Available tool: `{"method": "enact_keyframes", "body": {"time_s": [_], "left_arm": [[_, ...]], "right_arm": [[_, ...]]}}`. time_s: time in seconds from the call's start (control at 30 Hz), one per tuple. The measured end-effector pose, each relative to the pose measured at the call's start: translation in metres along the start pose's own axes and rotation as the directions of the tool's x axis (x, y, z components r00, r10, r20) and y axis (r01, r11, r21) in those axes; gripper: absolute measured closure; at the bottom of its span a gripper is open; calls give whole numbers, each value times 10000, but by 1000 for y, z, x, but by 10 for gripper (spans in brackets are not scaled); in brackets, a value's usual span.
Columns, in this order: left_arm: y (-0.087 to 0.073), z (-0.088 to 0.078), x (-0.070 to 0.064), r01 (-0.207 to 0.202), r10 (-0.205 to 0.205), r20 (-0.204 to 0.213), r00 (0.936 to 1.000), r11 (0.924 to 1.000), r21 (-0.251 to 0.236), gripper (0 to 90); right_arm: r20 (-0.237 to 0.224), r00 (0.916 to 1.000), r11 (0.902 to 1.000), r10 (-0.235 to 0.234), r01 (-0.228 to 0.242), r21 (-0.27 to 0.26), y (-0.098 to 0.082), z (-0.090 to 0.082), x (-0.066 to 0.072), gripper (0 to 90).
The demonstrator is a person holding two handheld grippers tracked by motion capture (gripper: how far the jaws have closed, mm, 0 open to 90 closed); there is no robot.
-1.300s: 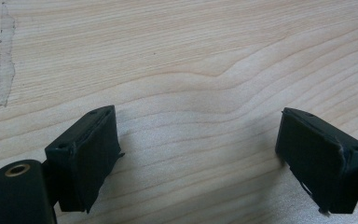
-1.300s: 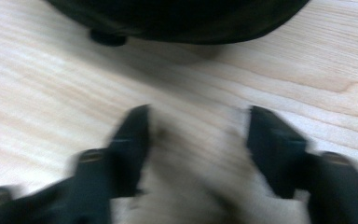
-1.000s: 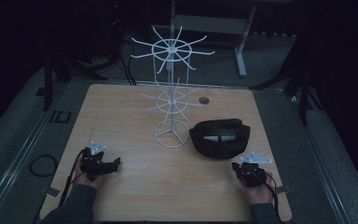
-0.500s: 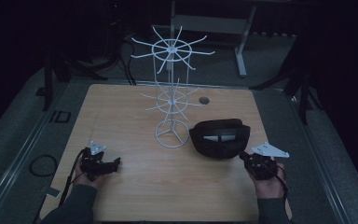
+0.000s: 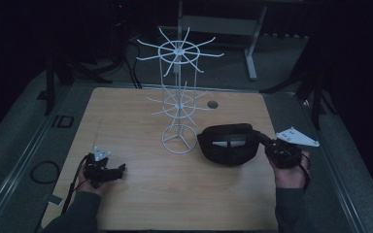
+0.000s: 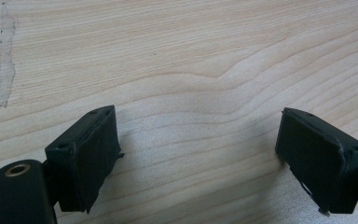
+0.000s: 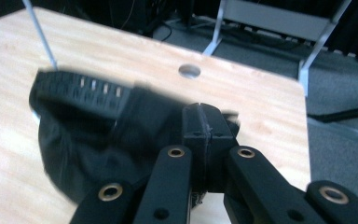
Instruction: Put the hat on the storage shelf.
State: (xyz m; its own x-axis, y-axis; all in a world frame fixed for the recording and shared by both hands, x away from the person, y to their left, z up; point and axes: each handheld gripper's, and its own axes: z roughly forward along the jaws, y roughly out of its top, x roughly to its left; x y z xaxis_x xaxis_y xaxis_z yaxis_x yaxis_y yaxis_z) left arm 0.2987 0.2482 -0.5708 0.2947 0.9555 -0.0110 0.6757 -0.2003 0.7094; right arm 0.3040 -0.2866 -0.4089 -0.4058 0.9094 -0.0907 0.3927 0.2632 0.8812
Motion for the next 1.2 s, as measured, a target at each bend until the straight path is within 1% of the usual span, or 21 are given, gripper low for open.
{"method": "enact_keyframes", "body": {"time_s": [0.17, 0.23, 0.33, 0.4, 0.53, 0.63, 0.67, 0.77, 0.87, 0.97, 1.07, 1.1, 1.17, 1.2], "left_arm": [[0, 0, 0, 3, -3, 2, 10000, 10000, 8, 136], [0, 0, 0, 3, -3, -4, 10000, 10000, 0, 136], [0, 0, 0, 5, -5, -12, 10000, 10000, -2, 136], [0, 0, 0, 6, -6, -6, 10000, 10000, -5, 136], [0, 0, 0, 6, -6, -11, 10000, 10000, -2, 136], [0, 0, 0, 5, -5, -3, 10000, 10000, -5, 136], [0, 0, 0, -1, 1, -7, 10000, 10000, 0, 136], [0, 0, 0, 2, -2, -11, 10000, 10000, -1, 136], [0, 1, 0, 4, -4, -17, 10000, 10000, -11, 136], [1, 1, 0, 6, -6, -22, 10000, 10000, -8, 136], [1, 1, 0, 6, -6, -21, 10000, 10000, -6, 136], [1, 1, 0, 1, -1, -21, 10000, 10000, -6, 136], [1, 1, 0, 7, -7, -20, 10000, 10000, -6, 136], [1, 1, 0, 8, -8, -17, 10000, 10000, -10, 136]], "right_arm": [[121, 9998, 9996, -181, 184, -215, 14, 6, 0, 898], [95, 9998, 9998, -172, 173, -110, 15, 12, -1, 898], [83, 9999, 9998, -106, 105, 178, 10, 21, -4, 898], [194, 9998, 9995, -62, 56, 324, 3, 23, -6, 898], [524, 9986, 9985, 70, -98, 534, -11, 20, -8, 898], [773, 9961, 9963, 435, -489, 703, -30, 17, -15, 898], [846, 9943, 9939, 644, -715, 837, -38, 15, -18, 897], [859, 9914, 9866, 986, -1087, 1218, -59, 16, -23, 896], [720, 9913, 9835, 1100, -1191, 1362, -72, 14, -23, 888], [607, 9915, 9844, 1147, -1217, 1270, -73, 10, -21, 874], [327, 9926, 9873, 1169, -1197, 1042, -68, 6, -17, 833], [155, 9932, 9892, 1156, -1165, 891, -64, 4, -15, 823], [-107, 9948, 9928, 1016, -1006, 653, -55, 0, -10, 814], [-97, 9958, 9943, 916, -909, 565, -51, -1, -7, 809]]}}
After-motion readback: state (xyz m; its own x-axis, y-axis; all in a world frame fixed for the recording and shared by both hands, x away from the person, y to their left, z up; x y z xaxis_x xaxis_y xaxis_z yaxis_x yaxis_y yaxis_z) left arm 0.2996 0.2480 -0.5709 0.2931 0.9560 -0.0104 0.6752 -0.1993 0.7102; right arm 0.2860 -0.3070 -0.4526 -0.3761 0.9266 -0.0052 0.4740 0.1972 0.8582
